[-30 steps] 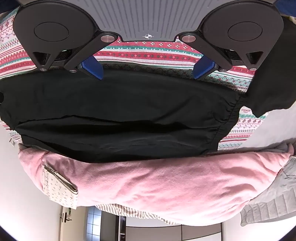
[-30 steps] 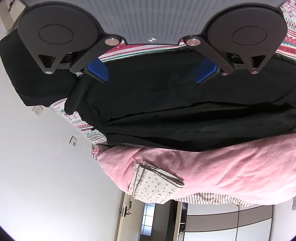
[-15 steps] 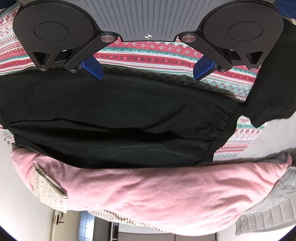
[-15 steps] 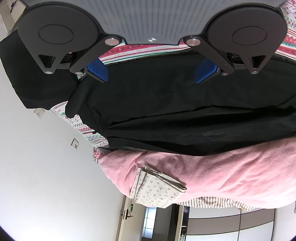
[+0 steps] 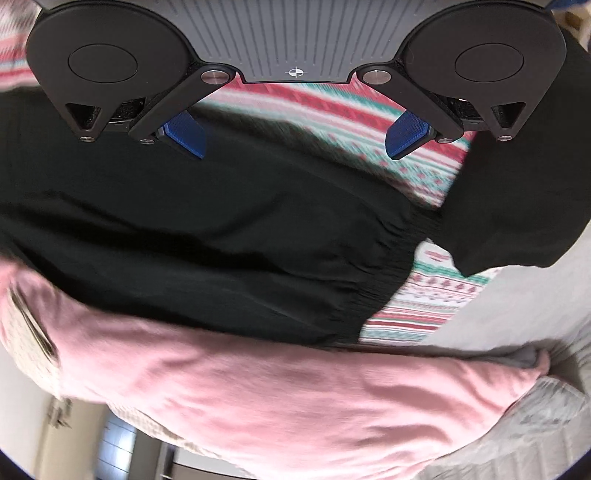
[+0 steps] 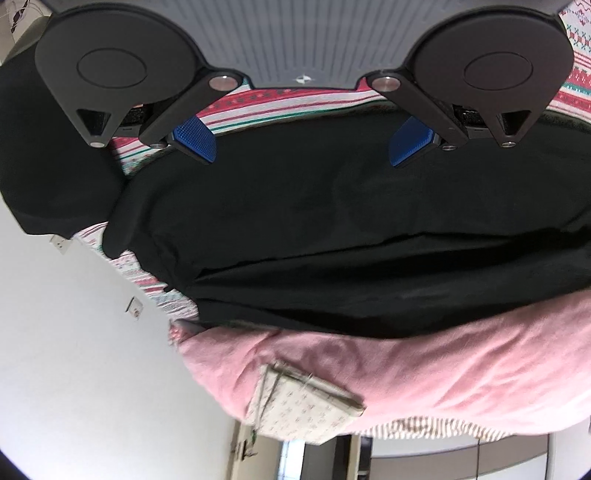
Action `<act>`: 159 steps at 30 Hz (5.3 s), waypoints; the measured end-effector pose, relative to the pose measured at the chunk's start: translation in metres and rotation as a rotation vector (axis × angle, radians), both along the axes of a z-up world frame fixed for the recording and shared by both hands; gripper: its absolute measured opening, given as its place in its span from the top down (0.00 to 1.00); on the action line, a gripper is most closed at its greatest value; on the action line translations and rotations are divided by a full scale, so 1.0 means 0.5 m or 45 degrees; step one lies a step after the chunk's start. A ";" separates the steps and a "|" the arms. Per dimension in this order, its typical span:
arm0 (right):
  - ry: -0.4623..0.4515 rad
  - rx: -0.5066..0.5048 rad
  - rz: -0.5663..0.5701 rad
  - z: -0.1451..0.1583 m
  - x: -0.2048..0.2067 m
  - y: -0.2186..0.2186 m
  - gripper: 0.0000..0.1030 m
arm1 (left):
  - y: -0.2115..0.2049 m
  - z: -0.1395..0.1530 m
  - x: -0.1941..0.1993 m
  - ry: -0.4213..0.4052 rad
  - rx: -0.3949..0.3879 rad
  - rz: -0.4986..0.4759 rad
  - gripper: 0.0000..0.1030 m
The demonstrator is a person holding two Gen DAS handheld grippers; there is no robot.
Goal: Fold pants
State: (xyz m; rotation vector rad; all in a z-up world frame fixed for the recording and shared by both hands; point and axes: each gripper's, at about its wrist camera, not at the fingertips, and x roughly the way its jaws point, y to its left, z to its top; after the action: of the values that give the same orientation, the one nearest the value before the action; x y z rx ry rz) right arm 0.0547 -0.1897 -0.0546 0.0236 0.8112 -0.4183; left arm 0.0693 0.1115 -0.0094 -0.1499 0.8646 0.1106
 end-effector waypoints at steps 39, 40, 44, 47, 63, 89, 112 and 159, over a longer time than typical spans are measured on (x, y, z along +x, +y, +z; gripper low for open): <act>0.413 -0.456 0.841 -0.114 0.821 0.035 0.84 | 0.096 -0.156 0.296 0.234 -0.118 0.012 0.02; 0.425 -0.452 0.865 -0.120 0.825 0.033 0.86 | 0.095 -0.157 0.296 0.234 -0.111 0.014 0.02; 0.488 -0.349 0.952 -0.121 0.818 0.020 1.00 | 0.089 -0.159 0.296 0.229 -0.078 0.013 0.02; 0.468 -0.364 1.049 -0.090 0.744 0.008 1.00 | 0.087 -0.159 0.292 0.225 -0.064 0.010 0.02; 0.215 -0.460 1.117 0.046 0.171 0.095 1.00 | 0.185 -0.091 0.241 -0.022 -0.672 0.076 0.01; 0.242 0.009 0.799 -0.042 -0.036 -0.018 1.00 | 0.169 -0.040 0.202 -0.113 -0.352 0.231 0.96; -0.438 0.765 -0.679 0.019 -0.098 -0.622 0.83 | 0.296 -0.049 0.025 0.051 -0.522 0.137 0.89; -0.645 0.437 -0.378 0.125 0.029 -0.593 0.98 | -0.304 -0.148 0.599 -0.019 0.111 -0.711 0.98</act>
State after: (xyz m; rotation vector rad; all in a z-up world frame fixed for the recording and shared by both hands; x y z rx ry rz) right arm 0.0694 -0.4864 0.0078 0.5542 0.3683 -0.5198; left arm 0.3687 -0.0406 -0.0835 0.1743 0.8576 -0.3742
